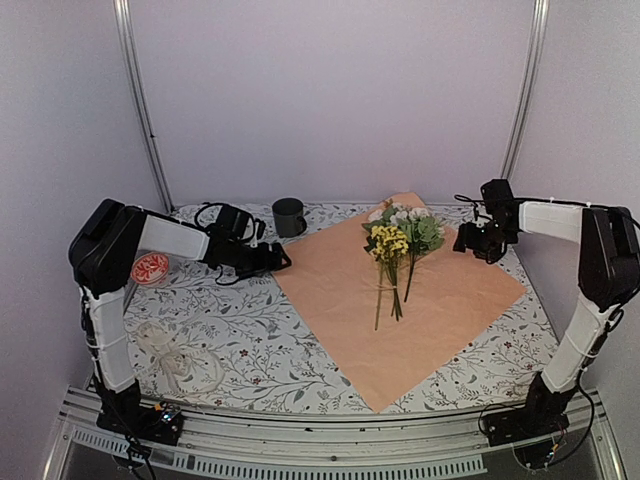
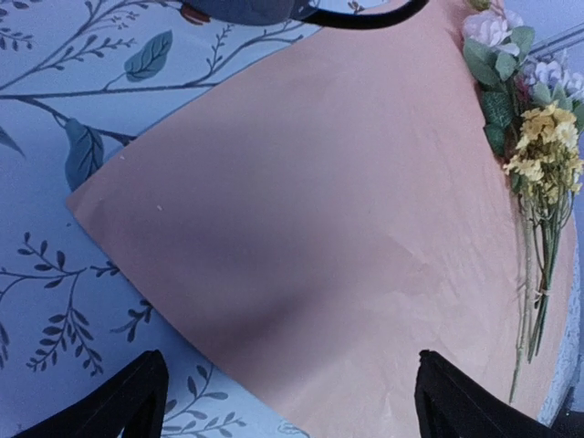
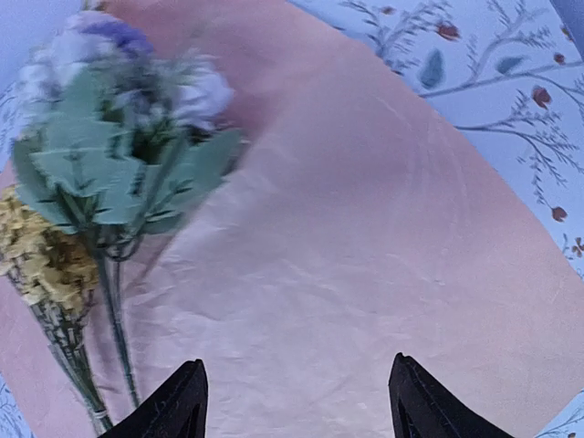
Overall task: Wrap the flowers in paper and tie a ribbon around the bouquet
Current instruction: Adjust the flattened wrapping paper at the center of the board.
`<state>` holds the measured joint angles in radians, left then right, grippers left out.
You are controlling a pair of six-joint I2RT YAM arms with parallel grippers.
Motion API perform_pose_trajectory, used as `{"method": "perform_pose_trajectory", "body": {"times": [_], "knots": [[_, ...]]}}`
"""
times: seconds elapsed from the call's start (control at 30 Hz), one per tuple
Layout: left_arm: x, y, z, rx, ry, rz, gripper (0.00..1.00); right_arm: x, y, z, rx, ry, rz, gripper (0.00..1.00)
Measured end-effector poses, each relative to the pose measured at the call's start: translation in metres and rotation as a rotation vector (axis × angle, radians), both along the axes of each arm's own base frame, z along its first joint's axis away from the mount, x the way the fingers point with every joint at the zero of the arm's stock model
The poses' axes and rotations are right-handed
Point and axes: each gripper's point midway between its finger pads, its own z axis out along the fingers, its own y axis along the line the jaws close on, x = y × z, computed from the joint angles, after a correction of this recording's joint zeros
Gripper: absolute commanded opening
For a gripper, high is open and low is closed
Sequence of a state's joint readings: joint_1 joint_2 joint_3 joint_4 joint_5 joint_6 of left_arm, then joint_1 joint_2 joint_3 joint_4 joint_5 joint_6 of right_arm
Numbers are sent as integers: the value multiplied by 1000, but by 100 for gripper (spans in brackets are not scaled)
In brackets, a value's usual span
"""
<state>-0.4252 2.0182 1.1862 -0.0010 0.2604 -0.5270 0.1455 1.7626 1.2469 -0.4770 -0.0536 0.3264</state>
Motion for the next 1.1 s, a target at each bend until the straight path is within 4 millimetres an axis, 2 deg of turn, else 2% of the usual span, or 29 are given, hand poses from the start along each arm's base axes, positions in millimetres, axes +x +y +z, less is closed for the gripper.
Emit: {"method": "perform_pose_trajectory", "body": {"times": [0.1, 0.17, 0.27, 0.33, 0.4, 0.6, 0.63, 0.77, 0.83, 0.93, 1.0, 1.07, 1.1], "knots": [[3, -12, 1, -41, -1, -28, 94, -6, -34, -29, 7, 71, -55, 70], [2, -17, 1, -59, -2, -38, 93, -10, -44, -52, 14, 125, -64, 71], [-2, -31, 2, -92, -4, -74, 90, -14, -35, -78, 34, 186, -28, 70], [-7, -40, 3, -113, 1, -95, 83, -7, -27, -75, 57, 158, 1, 70], [-12, -49, 3, -137, 14, -111, 70, -2, -21, -76, 76, 145, 20, 70], [-33, -65, -3, -178, 44, -157, 3, 5, -15, -75, 105, 119, 44, 70], [-35, -66, -4, -183, 46, -160, 0, 5, -15, -75, 106, 118, 46, 70], [-41, -65, 1, -194, 38, -157, 0, 5, -13, -74, 112, 115, 57, 70], [-49, -59, 9, -199, 27, -146, 0, 4, -11, -73, 120, 116, 63, 70], [-62, -48, 28, -198, -2, -125, 0, -12, -6, -67, 130, 144, 76, 70], [-74, -37, 38, -195, -23, -104, 0, -25, 1, -55, 125, 150, 94, 70], [-89, -26, 40, -188, -27, -85, 0, -35, 16, -33, 109, 124, 132, 70], [-97, -22, 38, -181, -21, -77, 4, -39, 24, -22, 106, 105, 155, 70]]}}
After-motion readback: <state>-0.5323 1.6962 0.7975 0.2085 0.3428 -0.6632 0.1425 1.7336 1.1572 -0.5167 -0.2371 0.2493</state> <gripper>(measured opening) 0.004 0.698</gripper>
